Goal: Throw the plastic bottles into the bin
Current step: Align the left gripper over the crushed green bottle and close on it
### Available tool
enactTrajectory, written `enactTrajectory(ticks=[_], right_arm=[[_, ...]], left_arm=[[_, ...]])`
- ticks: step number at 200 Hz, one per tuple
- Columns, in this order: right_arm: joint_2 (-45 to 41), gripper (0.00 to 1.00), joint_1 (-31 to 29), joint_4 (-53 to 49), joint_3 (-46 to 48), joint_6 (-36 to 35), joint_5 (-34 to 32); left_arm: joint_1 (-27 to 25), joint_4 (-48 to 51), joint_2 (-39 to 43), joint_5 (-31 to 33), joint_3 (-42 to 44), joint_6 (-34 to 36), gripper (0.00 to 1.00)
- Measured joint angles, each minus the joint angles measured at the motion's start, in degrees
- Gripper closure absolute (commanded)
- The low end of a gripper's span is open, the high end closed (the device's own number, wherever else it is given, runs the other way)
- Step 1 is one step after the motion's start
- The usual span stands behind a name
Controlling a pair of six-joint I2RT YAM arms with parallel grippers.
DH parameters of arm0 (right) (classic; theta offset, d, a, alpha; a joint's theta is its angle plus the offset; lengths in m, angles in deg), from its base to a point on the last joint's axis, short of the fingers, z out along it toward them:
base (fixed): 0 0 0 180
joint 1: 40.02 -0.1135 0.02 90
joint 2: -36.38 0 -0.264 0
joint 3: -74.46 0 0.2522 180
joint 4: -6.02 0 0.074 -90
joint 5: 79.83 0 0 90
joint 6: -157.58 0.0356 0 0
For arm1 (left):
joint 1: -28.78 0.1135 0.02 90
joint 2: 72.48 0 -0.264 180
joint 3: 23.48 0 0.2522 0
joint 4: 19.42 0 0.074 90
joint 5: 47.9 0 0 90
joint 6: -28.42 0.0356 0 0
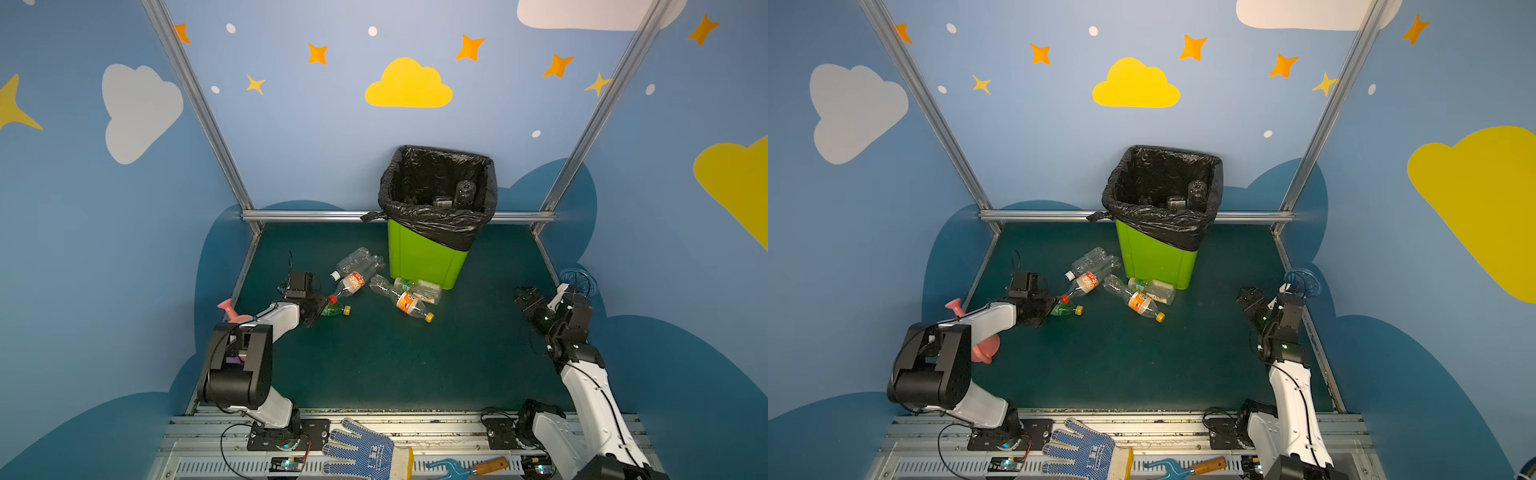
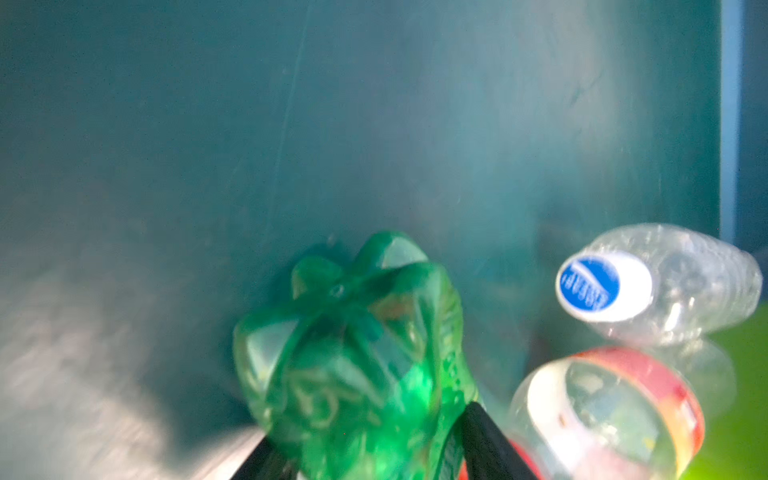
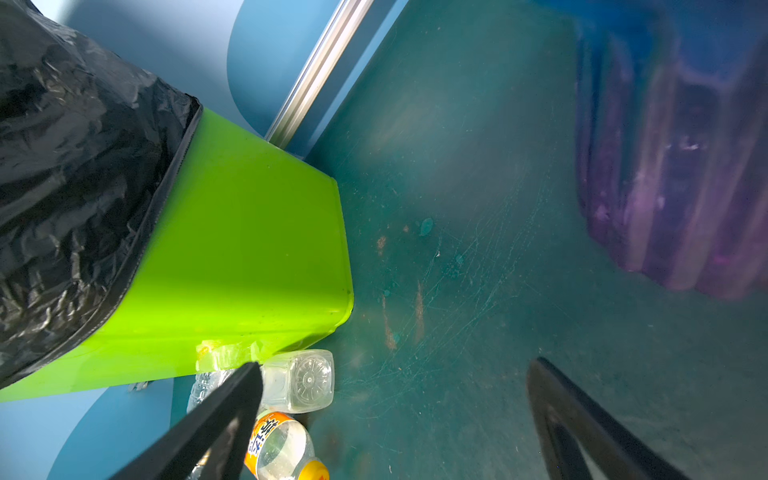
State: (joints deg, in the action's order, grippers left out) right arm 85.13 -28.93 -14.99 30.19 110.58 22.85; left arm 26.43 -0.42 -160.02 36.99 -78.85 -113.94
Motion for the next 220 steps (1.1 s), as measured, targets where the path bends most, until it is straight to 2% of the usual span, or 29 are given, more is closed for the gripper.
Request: enactTrajectory(ticks=[58,78,94,120,186,220], right_arm=[[0.07,0.02,0.35,0.11,0.0,1.18,0.44],[0.07,0.02,0.35,0.15,0.0,1.75,0.5],[0.09,0.02,0.42,0.2,0.0,1.99,0.66],[0.42,0.02,0.46,0.22,0.0,2.25,1.25],[0.79,0.02,0.5,0.24,0.02,2.4,1.55],[1.62,0.02,0.72,0.98,0.07,2.4,1.57]], left_arm=[[-0.02,3.96,8.79,-1.79,2.84,5.25,0.4],[-0.04,5.11,11.28,-1.55,5.14,6.16,0.3],[-0.04,6.23,12.37,-0.68,6.16,6.29,0.15],[-0.02,6.84,12.39,-0.04,5.25,5.88,0.0],[-0.11,7.63,5.07,-0.57,-2.86,3.52,0.0],[-1.03,9.9,-0.02,1.77,-5.88,3.72,0.0]])
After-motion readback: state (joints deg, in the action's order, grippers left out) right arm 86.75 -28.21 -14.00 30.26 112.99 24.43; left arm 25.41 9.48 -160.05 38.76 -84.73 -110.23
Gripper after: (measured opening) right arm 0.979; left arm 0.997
